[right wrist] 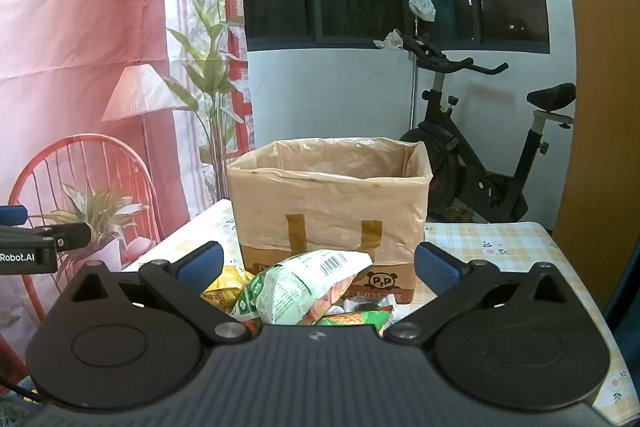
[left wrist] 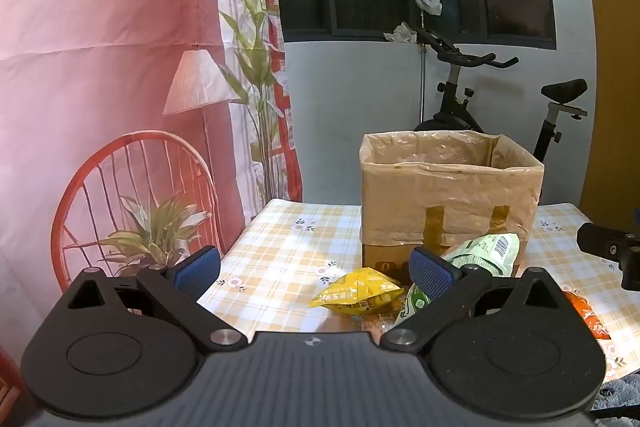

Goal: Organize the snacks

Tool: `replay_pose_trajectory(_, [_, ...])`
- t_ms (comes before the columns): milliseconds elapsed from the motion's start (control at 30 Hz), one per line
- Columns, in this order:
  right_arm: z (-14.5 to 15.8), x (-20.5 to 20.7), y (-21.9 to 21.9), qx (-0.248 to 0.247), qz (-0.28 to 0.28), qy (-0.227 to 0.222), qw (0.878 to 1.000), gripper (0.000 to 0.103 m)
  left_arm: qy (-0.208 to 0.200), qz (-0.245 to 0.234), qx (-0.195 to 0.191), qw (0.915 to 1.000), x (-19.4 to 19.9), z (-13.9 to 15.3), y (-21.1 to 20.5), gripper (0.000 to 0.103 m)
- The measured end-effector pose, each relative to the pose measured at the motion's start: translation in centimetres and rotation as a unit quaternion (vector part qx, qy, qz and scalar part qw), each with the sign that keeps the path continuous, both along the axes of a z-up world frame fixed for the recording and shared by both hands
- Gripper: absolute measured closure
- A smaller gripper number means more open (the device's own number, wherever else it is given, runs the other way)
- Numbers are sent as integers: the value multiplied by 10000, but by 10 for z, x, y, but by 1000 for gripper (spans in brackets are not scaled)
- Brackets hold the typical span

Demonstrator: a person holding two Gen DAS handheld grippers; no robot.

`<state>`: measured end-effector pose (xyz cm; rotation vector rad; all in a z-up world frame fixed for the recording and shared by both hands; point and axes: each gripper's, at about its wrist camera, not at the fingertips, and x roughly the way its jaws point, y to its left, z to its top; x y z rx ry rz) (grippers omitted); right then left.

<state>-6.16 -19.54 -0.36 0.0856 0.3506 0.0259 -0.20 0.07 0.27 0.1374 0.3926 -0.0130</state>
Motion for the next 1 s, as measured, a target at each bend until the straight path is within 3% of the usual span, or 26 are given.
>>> replay_pose_trajectory(1000, [1, 0, 1, -12, 21, -11, 10000, 0, 7, -5, 13, 10000, 0, -1, 0, 1])
